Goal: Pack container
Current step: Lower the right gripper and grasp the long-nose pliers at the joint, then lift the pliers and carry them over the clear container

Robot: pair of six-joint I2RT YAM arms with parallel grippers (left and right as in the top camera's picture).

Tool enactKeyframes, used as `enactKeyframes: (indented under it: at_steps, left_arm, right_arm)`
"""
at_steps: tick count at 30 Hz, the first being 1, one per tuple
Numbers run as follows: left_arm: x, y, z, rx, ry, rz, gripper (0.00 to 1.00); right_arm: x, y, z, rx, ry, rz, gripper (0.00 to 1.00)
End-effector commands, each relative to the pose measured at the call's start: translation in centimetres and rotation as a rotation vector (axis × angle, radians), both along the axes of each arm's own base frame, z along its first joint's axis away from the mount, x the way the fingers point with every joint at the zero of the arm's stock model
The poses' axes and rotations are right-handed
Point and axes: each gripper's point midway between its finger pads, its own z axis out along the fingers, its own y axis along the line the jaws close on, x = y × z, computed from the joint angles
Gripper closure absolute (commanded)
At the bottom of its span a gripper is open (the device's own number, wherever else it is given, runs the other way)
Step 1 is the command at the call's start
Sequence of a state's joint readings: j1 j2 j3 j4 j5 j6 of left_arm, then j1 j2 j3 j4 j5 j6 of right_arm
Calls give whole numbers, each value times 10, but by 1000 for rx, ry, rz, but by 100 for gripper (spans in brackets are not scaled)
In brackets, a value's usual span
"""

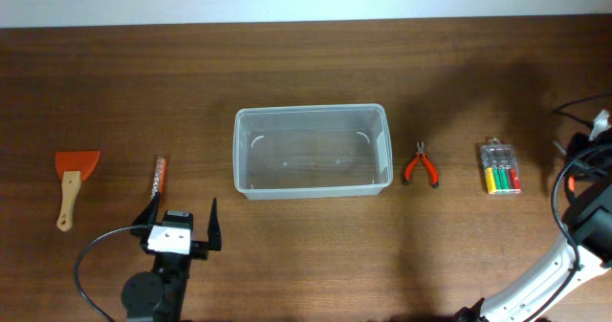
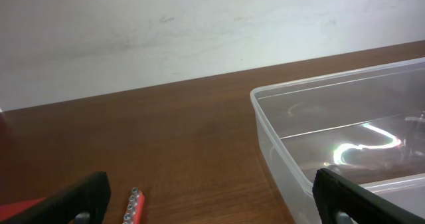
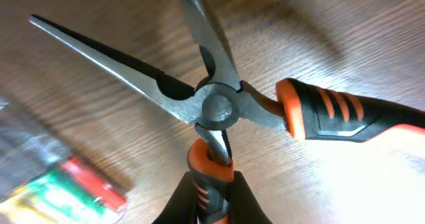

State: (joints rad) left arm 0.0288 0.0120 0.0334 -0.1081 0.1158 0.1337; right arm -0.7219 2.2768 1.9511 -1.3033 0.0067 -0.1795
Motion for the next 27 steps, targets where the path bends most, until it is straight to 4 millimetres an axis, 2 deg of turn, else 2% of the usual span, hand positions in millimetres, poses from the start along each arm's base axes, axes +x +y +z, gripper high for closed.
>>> enactKeyframes:
  at_steps: [1,7,9,13,14,15,20,21,27]
  left_arm:
    - [0,0,-2,-6,-1,-1,1]
    - [0,0,-2,-6,-1,-2,1]
    - [0,0,-2,-6,-1,-1,1]
    - [0,0,-2,-6,-1,-1,1]
    - [0,0,-2,-6,-1,-1,1]
    - [0,0,-2,-6,-1,-1,1]
    - [0,0,-2,-6,-1,-1,1]
    - [0,0,-2,-6,-1,-1,1]
    - [0,0,-2,-6,-1,-1,1]
  right_arm:
    - [30,5,32,-43,-63,46,92]
    - [66,35,87,-92,-133,156,92]
    - [79,50,108,-110,-164,201,92]
    - [101,98,142,-114,-219,350,92]
    - [105,113,150,-115,-228,385,92]
    - [112,141,159,-107,-244,449,92]
    - [127,225,173,-80,-291,689,92]
    - [130,262,176,-74,-300,798,92]
    - [123,366,177,-46,-314,1077,92]
